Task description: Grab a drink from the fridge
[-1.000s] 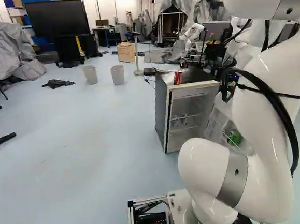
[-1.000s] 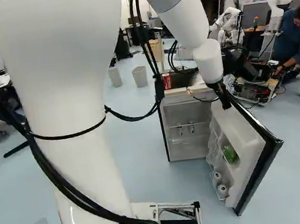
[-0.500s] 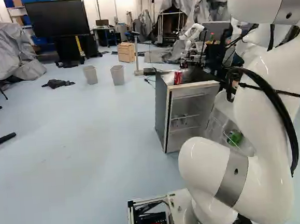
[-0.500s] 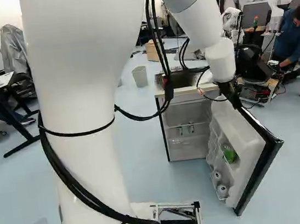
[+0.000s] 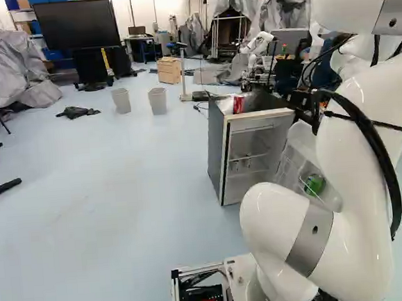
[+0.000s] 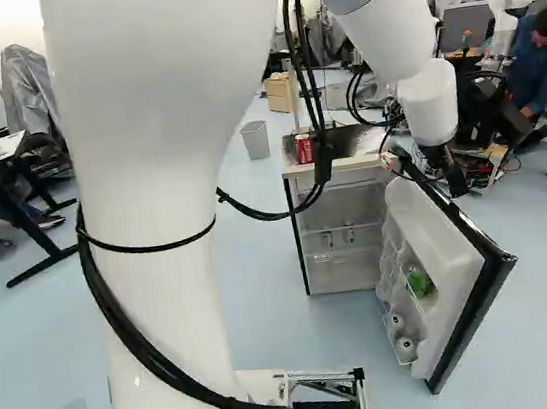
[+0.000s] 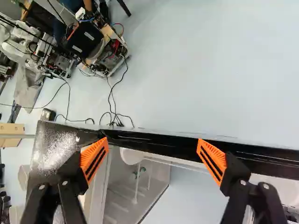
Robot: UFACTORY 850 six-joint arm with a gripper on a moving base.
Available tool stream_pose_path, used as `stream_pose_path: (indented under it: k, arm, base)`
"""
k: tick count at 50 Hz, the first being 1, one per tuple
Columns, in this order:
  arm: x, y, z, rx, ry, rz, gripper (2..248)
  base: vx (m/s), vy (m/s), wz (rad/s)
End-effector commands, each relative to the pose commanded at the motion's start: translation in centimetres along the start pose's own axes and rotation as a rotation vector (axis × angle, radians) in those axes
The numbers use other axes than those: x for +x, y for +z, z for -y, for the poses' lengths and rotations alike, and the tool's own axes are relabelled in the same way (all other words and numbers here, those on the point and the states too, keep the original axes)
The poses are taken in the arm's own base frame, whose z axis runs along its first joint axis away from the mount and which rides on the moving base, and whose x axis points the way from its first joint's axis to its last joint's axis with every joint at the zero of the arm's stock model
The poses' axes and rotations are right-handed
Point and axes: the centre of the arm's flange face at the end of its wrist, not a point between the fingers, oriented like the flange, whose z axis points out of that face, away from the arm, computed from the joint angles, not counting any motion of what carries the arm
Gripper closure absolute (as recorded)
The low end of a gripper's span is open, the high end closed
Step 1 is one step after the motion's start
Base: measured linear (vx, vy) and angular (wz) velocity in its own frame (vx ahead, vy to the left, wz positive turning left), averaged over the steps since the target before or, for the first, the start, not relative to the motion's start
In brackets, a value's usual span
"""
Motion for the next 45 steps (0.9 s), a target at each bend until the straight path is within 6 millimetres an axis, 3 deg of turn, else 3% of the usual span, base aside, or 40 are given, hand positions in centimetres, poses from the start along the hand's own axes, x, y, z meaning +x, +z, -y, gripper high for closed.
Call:
stream_pose_path:
  k: [22,45]
  arm:
    - [3.3,1.7,-1.1,-0.009,0.032,-0.018,3]
    - [5.6,3.8,-1.8,-0.004,0.058,0.079,3]
  base:
    - [0.000,0.000,0.000]
    - [0.000,0.000,0.000]
